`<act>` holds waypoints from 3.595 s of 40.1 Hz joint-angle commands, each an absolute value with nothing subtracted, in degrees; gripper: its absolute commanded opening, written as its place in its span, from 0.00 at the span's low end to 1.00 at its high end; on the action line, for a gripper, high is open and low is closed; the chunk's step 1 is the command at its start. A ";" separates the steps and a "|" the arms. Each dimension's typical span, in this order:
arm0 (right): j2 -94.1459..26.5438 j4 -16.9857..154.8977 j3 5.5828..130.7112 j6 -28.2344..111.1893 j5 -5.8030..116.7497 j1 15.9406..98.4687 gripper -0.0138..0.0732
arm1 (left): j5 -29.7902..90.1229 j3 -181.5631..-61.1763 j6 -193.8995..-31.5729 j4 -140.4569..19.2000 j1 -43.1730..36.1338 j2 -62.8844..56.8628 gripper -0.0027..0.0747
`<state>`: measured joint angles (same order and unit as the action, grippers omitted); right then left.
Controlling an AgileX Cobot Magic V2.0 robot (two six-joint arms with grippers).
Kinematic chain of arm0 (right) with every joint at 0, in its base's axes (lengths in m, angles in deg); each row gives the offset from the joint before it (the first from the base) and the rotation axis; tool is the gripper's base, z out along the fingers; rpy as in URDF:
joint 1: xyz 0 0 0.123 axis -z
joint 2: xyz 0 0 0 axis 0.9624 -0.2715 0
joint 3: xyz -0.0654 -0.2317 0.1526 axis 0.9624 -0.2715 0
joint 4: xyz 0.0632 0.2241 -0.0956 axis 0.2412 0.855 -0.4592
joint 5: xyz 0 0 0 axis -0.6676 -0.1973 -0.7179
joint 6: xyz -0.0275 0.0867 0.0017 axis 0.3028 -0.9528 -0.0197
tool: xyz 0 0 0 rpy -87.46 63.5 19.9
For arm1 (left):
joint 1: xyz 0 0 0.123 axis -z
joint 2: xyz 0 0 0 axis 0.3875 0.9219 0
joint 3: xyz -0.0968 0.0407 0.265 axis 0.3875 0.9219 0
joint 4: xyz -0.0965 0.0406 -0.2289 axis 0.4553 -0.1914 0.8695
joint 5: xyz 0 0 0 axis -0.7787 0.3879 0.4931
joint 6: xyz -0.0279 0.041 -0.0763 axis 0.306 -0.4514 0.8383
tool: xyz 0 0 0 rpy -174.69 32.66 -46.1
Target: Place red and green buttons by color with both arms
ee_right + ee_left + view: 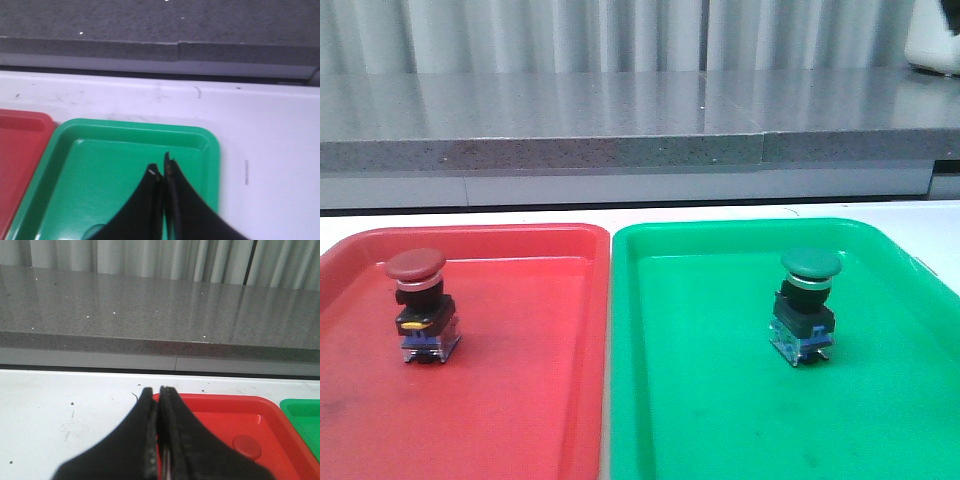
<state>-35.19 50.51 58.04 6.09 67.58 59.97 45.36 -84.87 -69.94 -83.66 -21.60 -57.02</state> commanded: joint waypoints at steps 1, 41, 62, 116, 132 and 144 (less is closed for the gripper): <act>-29.94 46.97 58.14 6.05 66.39 62.20 0.08 | 40.40 -86.44 -69.42 -83.15 -21.63 -56.40 0.01; 13.34 42.70 28.78 6.05 60.52 62.26 0.08 | 40.40 -86.44 -69.42 -83.15 -21.63 -56.40 0.01; 13.34 42.70 28.78 6.05 60.52 62.26 0.08 | 40.40 -86.44 -69.42 -83.15 -21.63 -56.40 0.01; 13.27 42.70 28.79 6.05 60.64 62.15 0.08 | 19.44 -62.37 -69.42 -82.79 -25.55 -61.89 0.01; 13.27 42.70 28.79 6.05 60.64 62.15 0.08 | 19.44 -62.37 -69.42 -82.79 -25.55 -61.89 0.01; 13.77 45.88 26.53 10.91 57.21 62.38 0.08 | 19.44 -62.37 -69.42 -82.79 -25.55 -61.89 0.01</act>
